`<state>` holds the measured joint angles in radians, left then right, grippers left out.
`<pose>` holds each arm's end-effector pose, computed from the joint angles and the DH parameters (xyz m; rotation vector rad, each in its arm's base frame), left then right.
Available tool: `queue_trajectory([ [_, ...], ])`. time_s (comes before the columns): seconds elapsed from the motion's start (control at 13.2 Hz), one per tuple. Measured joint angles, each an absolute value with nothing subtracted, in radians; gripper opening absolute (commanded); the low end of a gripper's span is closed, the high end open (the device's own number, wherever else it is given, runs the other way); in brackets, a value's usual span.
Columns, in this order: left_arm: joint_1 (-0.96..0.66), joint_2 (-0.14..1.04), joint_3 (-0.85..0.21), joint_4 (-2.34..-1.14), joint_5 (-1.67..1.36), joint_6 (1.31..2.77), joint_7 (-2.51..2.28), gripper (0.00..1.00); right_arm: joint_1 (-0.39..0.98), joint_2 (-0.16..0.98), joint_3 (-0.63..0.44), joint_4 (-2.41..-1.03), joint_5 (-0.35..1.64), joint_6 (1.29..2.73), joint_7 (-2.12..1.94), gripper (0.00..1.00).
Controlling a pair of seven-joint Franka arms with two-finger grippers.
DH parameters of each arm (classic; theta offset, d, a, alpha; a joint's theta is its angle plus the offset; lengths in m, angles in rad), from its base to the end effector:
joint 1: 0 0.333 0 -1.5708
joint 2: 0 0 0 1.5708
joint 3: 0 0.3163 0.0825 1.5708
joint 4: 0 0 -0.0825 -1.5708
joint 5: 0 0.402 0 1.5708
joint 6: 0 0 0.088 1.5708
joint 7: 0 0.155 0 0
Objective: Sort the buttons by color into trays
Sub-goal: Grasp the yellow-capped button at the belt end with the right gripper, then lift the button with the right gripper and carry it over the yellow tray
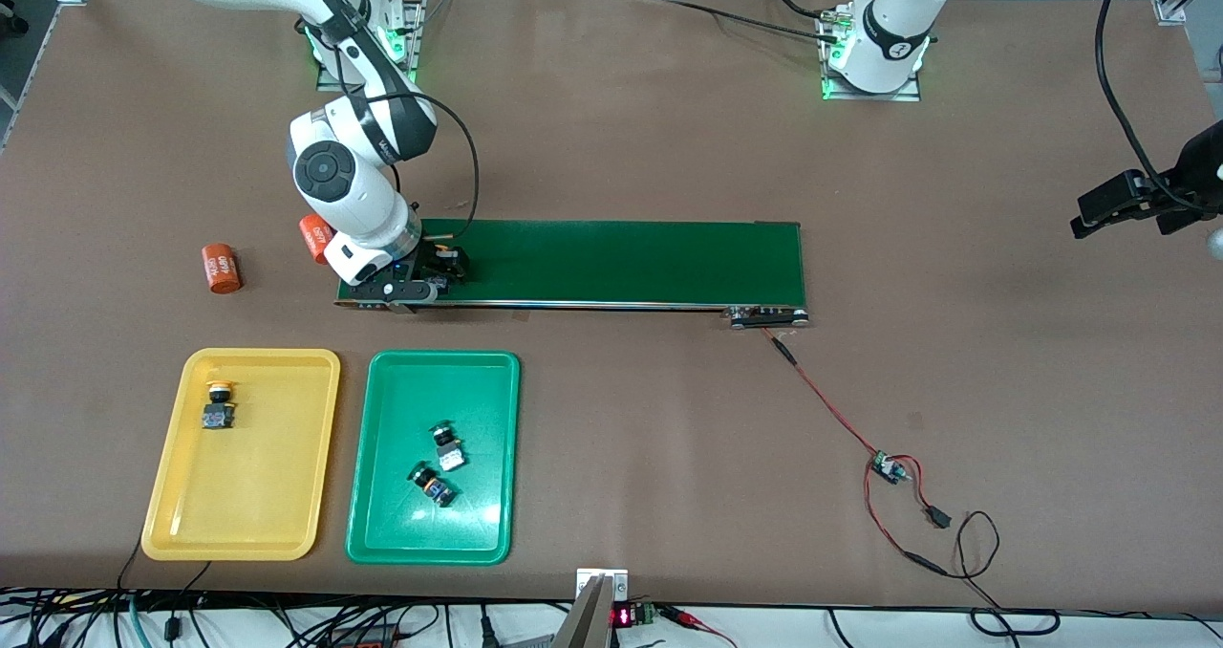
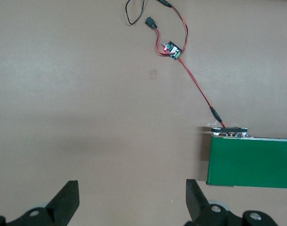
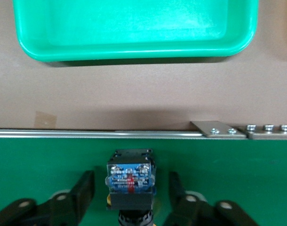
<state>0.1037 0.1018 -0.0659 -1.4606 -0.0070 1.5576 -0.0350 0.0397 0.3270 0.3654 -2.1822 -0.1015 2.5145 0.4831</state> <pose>0.6023 0.0235 0.5699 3.1258 0.1142 -0.0071 0.5276 0.2311 0.1884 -3.0795 0.0246 -0.0068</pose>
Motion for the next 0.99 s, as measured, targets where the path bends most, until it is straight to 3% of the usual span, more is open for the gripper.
queue_trajectory([
  [0.3,0.104,0.102,-0.066,-1.461,-0.007,1.558,-0.035,1.00,0.039,0.333,0.355,-2.182,-0.108,2.518,0.483,0.09],
  [0.68,0.104,0.102,-0.066,-1.461,-0.007,1.558,-0.035,1.00,0.038,0.331,0.329,-2.138,-0.116,2.488,0.469,0.06],
  [0.99,0.104,0.102,-0.066,-1.461,-0.007,1.558,-0.035,1.00,-0.019,0.305,0.312,-1.931,-0.118,2.194,0.303,0.06],
])
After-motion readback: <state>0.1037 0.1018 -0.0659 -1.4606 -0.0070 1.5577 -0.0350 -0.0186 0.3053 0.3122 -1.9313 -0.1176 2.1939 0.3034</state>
